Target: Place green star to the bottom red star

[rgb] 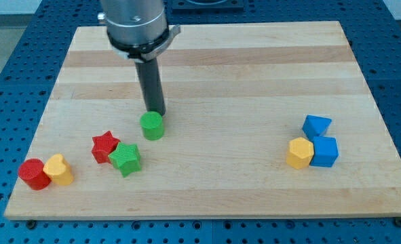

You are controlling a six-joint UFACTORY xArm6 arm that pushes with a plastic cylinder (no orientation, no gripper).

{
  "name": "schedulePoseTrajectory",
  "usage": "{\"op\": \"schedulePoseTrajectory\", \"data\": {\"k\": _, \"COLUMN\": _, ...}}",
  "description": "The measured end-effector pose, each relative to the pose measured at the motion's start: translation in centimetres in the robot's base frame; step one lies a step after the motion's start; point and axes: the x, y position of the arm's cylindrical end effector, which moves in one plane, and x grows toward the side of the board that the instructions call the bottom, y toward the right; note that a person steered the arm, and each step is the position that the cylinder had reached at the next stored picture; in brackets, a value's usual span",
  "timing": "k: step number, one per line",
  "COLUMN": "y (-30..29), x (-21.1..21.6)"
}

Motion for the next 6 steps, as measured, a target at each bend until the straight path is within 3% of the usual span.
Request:
{"op": "schedulePoseTrajectory", "data": {"k": 2, "y": -2.2, "x": 4.3}}
{"op": "schedulePoseTrajectory", "data": {"k": 3, "y": -0.7, "x": 2.3}}
{"op": "schedulePoseTrajectory", "data": {"k": 4, "y": 3.6, "x": 4.4}}
{"op": "schedulePoseTrajectory", "data": {"k": 6, "y": -0.2, "x": 11.7}}
